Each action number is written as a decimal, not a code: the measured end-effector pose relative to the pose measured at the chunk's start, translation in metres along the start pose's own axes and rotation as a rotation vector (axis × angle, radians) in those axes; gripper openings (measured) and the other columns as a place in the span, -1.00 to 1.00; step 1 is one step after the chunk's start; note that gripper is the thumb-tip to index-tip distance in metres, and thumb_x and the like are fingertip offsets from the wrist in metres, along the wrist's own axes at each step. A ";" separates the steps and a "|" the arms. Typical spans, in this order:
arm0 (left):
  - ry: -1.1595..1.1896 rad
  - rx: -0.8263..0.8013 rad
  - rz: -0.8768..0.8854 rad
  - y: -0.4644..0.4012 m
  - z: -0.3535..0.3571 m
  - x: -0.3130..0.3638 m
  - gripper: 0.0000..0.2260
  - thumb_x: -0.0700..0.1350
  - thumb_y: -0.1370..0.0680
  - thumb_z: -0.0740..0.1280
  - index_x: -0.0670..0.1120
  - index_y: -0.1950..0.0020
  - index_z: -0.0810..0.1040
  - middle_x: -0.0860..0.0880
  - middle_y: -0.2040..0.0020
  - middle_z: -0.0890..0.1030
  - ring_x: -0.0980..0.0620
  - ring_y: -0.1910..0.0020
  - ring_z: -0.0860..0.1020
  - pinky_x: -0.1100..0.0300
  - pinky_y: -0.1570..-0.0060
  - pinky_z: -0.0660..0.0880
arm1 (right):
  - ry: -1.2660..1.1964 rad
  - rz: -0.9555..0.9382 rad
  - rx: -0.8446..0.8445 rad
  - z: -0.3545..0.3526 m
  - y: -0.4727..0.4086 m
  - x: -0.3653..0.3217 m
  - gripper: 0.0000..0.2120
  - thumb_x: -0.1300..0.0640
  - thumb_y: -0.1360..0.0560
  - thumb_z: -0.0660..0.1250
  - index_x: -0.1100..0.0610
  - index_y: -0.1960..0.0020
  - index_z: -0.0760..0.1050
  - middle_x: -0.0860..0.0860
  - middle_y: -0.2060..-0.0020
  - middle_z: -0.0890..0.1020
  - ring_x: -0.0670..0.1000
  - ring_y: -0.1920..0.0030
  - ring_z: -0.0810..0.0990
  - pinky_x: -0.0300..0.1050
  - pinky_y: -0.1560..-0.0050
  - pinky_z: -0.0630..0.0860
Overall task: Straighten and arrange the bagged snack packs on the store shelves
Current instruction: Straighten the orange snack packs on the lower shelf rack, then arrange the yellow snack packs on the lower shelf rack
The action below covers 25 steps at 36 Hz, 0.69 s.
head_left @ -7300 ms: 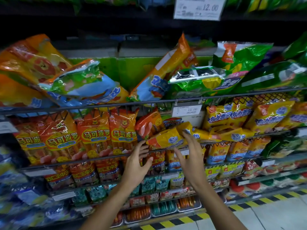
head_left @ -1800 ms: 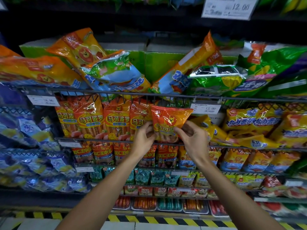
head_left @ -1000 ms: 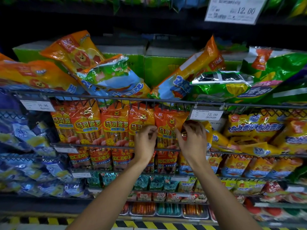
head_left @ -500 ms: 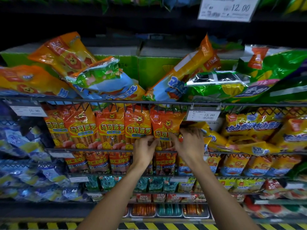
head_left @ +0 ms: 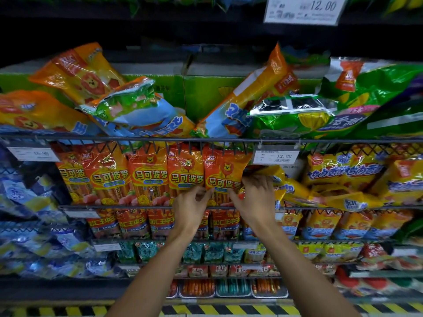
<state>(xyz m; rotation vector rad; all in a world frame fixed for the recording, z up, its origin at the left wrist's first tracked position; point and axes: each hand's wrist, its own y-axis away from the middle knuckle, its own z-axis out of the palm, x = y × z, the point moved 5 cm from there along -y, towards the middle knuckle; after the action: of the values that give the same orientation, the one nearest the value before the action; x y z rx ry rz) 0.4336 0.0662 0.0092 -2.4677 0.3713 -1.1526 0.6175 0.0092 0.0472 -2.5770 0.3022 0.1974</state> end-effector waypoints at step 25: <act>-0.166 -0.224 0.467 0.031 0.015 0.025 -0.41 -0.15 -0.62 0.37 -0.07 -0.62 0.25 -0.01 -0.68 0.05 -0.08 -0.67 -0.02 -0.18 -0.60 0.11 | -0.134 -0.306 -0.023 -0.014 0.046 -0.004 -0.22 -0.10 -0.61 0.33 0.13 -0.66 0.02 0.03 -0.65 0.07 0.04 -0.66 -0.04 0.20 -0.62 0.01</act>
<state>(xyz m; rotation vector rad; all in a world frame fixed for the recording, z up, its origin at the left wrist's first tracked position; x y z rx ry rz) 0.4592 0.0327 0.0035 -2.4448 1.0087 -0.7403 0.6025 -0.0361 0.0371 -2.5772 -0.1438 0.2596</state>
